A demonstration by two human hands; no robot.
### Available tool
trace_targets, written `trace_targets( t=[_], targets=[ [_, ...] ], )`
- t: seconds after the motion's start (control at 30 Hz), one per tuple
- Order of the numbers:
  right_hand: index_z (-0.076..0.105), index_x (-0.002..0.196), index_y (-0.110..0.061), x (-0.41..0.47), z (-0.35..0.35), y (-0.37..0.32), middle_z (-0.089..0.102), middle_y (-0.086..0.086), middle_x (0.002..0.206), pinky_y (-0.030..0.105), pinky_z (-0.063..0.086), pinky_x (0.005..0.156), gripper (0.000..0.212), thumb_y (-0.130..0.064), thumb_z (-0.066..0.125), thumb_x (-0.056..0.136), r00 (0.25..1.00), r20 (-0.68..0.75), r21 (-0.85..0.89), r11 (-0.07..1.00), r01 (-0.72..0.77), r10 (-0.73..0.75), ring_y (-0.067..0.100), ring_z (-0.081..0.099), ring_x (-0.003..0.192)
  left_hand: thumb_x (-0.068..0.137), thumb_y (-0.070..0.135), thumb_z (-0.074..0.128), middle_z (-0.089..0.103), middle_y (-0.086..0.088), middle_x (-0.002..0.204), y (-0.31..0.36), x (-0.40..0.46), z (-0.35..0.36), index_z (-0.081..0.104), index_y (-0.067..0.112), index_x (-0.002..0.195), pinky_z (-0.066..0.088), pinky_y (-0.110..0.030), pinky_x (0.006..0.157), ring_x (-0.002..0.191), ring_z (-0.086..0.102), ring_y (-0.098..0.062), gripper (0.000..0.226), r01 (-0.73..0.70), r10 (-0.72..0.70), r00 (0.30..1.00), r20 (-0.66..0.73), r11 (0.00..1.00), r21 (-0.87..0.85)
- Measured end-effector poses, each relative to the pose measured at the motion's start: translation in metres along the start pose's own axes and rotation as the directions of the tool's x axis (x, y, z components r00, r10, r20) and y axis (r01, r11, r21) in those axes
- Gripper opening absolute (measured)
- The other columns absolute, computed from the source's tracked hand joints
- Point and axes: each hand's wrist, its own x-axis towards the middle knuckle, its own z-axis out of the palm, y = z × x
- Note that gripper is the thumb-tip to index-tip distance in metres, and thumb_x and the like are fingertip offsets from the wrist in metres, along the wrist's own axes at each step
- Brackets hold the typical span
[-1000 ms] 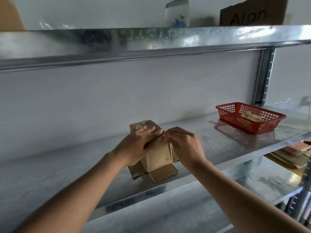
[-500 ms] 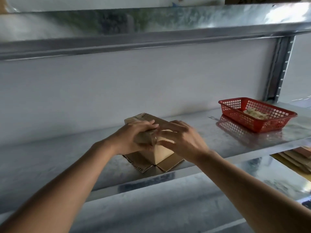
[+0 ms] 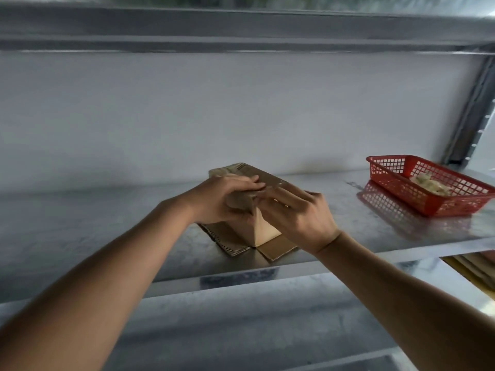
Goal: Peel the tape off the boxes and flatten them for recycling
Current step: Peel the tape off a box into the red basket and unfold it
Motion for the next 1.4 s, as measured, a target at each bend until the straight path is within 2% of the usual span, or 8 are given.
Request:
trace_targets(
  t=[0.2,0.4,0.6,0.83,0.97,1.07,1.23,1.4],
  targets=[
    [0.077,0.092,-0.015,0.009,-0.01,0.003,0.077,-0.003,0.101,0.034,0.051,0.047,0.01,-0.013,0.068,0.096,0.984,0.154,-0.076,0.994,-0.08,0.091,0.018,0.073,0.078,0.073,0.071,0.074,0.041,0.001,0.162,-0.004,0.008,0.013,0.05,0.028,0.151,0.031,-0.044,0.122,0.147,0.04,-0.019,0.092,0.027,-0.025,0.999,-0.031,0.999,0.046],
    [0.077,0.099,-0.013,0.019,-0.02,0.008,0.077,-0.002,0.105,0.035,0.055,0.054,0.011,-0.007,0.068,0.095,0.91,0.368,0.0,0.979,-0.206,0.192,0.026,0.072,0.081,0.072,0.089,0.056,0.031,0.014,0.166,-0.013,0.009,0.023,0.037,0.047,0.153,0.016,-0.041,0.123,0.152,0.026,-0.015,0.093,0.076,-0.071,0.997,-0.037,0.986,0.147],
    [0.077,0.1,-0.017,0.024,-0.024,0.009,0.077,-0.002,0.098,0.043,0.057,0.06,0.015,-0.01,0.065,0.097,0.868,0.421,0.035,0.951,-0.307,0.264,0.026,0.068,0.072,0.074,0.09,0.053,0.036,0.012,0.163,-0.007,0.008,0.024,0.039,0.042,0.154,0.015,-0.043,0.122,0.151,0.029,-0.016,0.094,0.1,-0.089,0.994,-0.062,0.977,0.191],
    [0.077,0.116,-0.031,0.025,-0.043,0.018,0.073,-0.007,0.113,0.038,0.059,0.055,0.026,-0.034,0.067,0.093,0.852,0.515,0.142,0.971,-0.194,0.094,0.019,0.07,0.075,0.066,0.096,0.034,0.045,0.008,0.154,0.011,0.015,0.029,0.046,0.038,0.152,0.015,-0.048,0.123,0.145,0.035,-0.02,0.104,0.14,-0.122,0.989,-0.088,0.961,0.241],
    [0.079,0.104,-0.022,0.019,-0.048,0.03,0.074,0.005,0.11,0.037,0.055,0.044,0.03,-0.005,0.085,0.08,0.864,0.502,0.104,0.994,-0.017,-0.038,0.028,0.072,0.072,0.068,0.094,0.046,0.05,0.007,0.141,0.02,0.023,0.04,0.055,0.036,0.143,0.024,-0.052,0.119,0.138,0.041,-0.021,0.095,0.169,-0.136,0.981,-0.142,0.95,0.261],
    [0.079,0.103,-0.017,0.019,-0.05,0.039,0.075,0.006,0.111,0.03,0.051,0.045,0.032,0.003,0.071,0.08,0.864,0.482,0.038,0.988,0.147,-0.147,0.027,0.072,0.077,0.067,0.093,0.05,0.051,0.011,0.135,0.027,0.029,0.043,0.058,0.036,0.138,0.027,-0.049,0.117,0.134,0.041,-0.017,0.092,0.194,-0.154,0.974,-0.168,0.948,0.252],
    [0.079,0.096,-0.01,0.022,-0.047,0.041,0.074,0.009,0.106,0.03,0.051,0.04,0.032,-0.001,0.049,0.085,0.836,0.509,0.012,0.973,0.231,-0.204,0.027,0.072,0.081,0.063,0.096,0.037,0.05,0.011,0.134,0.034,0.03,0.043,0.061,0.035,0.134,0.03,-0.05,0.116,0.132,0.041,-0.016,0.097,0.221,-0.185,0.969,-0.161,0.942,0.251],
    [0.078,0.093,-0.006,0.025,-0.051,0.041,0.072,0.009,0.095,0.026,0.047,0.039,0.025,0.008,0.078,0.073,0.814,0.552,-0.003,0.976,0.22,-0.182,0.023,0.07,0.069,0.064,0.093,0.052,0.052,0.01,0.139,0.034,0.029,0.044,0.062,0.036,0.135,0.027,-0.053,0.117,0.136,0.041,-0.017,0.091,0.241,-0.209,0.963,-0.167,0.949,0.201]
  ],
)
